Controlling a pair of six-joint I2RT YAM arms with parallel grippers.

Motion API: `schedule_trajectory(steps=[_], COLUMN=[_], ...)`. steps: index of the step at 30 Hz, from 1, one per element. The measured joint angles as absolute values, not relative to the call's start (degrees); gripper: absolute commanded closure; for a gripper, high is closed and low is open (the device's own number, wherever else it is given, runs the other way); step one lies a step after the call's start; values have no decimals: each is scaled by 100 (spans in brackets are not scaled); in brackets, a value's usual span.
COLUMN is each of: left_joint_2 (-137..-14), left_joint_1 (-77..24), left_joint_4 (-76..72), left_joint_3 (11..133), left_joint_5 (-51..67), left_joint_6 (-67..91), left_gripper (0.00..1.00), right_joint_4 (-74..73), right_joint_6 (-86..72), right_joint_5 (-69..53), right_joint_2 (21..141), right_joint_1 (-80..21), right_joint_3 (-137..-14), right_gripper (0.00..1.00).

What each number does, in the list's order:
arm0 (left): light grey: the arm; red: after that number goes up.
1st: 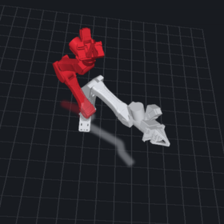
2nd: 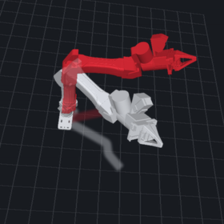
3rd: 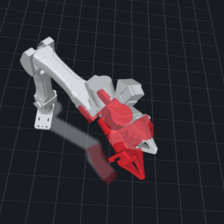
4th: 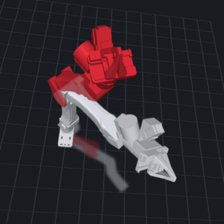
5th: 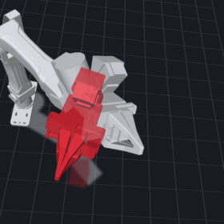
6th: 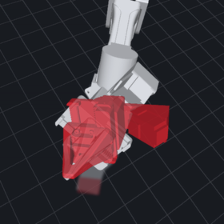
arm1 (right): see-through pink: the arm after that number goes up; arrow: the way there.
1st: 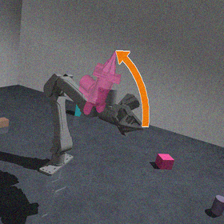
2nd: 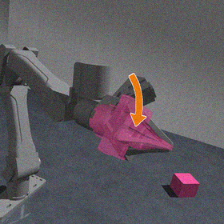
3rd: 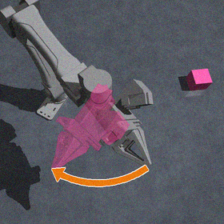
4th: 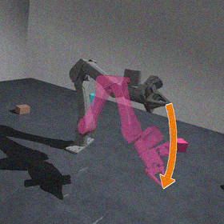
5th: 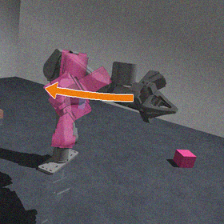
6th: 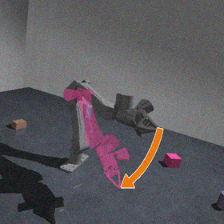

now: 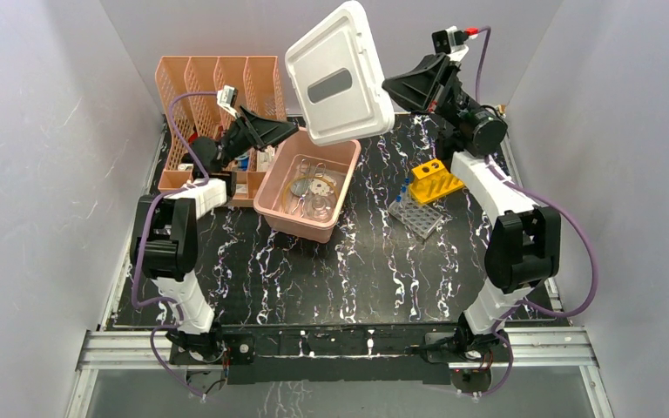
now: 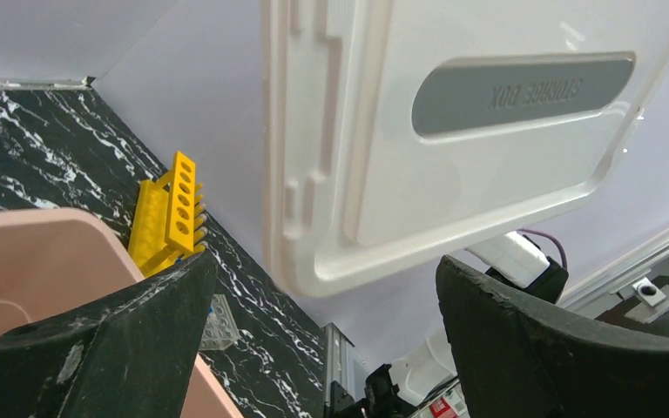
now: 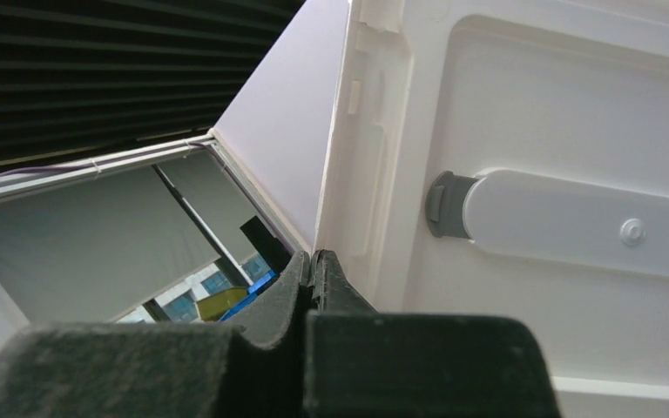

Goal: Organize the chemistry lab equipment

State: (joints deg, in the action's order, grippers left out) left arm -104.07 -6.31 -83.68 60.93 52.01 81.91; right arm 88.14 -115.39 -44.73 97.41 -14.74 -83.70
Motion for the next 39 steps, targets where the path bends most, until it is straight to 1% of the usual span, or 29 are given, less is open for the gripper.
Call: schedule_trajectory(steps=[2, 8, 15, 18, 22, 29, 34, 39], left_joint_2=[-10447, -10475, -10519, -10558, -10554, -10464, -10318, -10254], left_joint_1=[-633, -642, -725, -764, -773, -733, -711, -613], left_joint_4=[-8381, -8405, -8420, -8416, -8429, -8423, -8416, -8374], left_joint_3=[6267, 6764, 6882, 6882, 6873, 6543, 6261, 5964], left_joint_5=[5251, 5389, 5424, 5424, 5428, 5428, 5393, 5304], left_joint_6=[8224, 8272, 8294, 8302, 8313, 8322, 8311, 8254], left_gripper=[10, 11, 13, 20, 36, 52, 52, 51], right_joint_4=[8818, 8825, 8831, 8838, 8838, 8858, 8882, 8890], right_joint_6=[-11603, -11749, -11802, -11815, -11813, -11845, -11898, -12011], right_joint_5=[-4425, -4300, -4233, -4191, -4125, -3712, -3371, -3006], right_joint_2=[9738, 9738, 9738, 9738, 9745, 9780, 9856, 10178], right_joint_1=[-1531, -1765, -2043, -2064, -2060, -1876, -1739, -1680], right_joint_3=[-8353, -8322, -8318, -8263, -8132, -7881, -7662, -7535], right_gripper=[100, 100, 100, 100, 100, 100, 100, 100])
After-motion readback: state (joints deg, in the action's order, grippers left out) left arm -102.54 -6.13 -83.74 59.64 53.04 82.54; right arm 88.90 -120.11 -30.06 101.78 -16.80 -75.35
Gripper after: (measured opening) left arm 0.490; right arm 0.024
